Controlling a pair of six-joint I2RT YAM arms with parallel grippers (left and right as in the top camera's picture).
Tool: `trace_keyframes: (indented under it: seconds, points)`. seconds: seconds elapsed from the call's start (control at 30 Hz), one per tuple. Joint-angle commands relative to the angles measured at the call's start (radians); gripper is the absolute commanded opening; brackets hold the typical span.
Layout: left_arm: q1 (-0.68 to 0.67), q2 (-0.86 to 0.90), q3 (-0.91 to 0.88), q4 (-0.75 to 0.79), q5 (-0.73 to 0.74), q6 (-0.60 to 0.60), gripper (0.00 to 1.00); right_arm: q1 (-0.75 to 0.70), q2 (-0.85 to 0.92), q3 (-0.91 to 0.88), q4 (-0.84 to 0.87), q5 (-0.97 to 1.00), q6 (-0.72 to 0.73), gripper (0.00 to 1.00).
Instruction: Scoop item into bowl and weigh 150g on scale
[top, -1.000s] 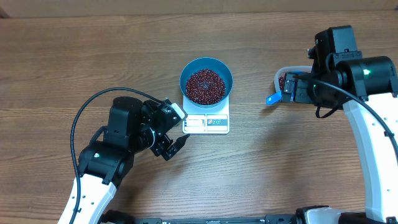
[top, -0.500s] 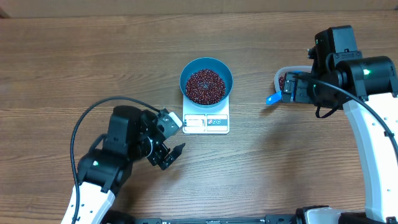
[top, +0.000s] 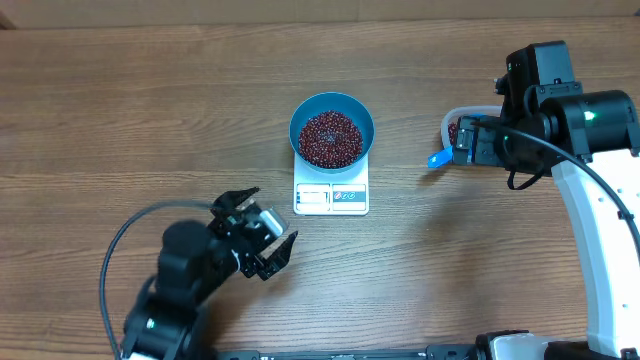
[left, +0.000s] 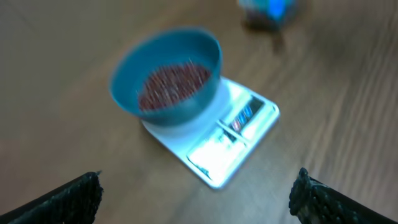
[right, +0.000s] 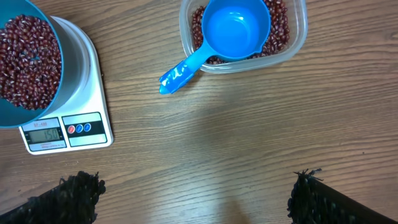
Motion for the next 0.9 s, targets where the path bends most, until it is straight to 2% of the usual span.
trace_keyframes:
  seconds: [0.0, 0.23, 0.37, 0.77, 0.87]
  points:
    - [0.010, -0.107, -0.072, 0.090, -0.002, -0.004, 1.00, 0.003, -0.013, 0.027, 0.005, -0.008, -0.016, 1.00]
    - [0.039, -0.324, -0.225, 0.407, -0.062, -0.012, 1.00, 0.003, -0.013, 0.027, 0.005, -0.008, -0.016, 1.00]
    - [0.097, -0.405, -0.273, 0.482, -0.083, -0.108, 0.99, 0.003, -0.013, 0.027, 0.005, -0.008, -0.015, 1.00]
    - [0.316, -0.576, -0.436, 0.489, -0.093, -0.380, 0.99, 0.003, -0.013, 0.027, 0.005, -0.008, -0.015, 1.00]
    - [0.337, -0.607, -0.442, 0.414, -0.117, -0.416, 1.00, 0.003, -0.013, 0.027, 0.005, -0.008, -0.016, 1.00]
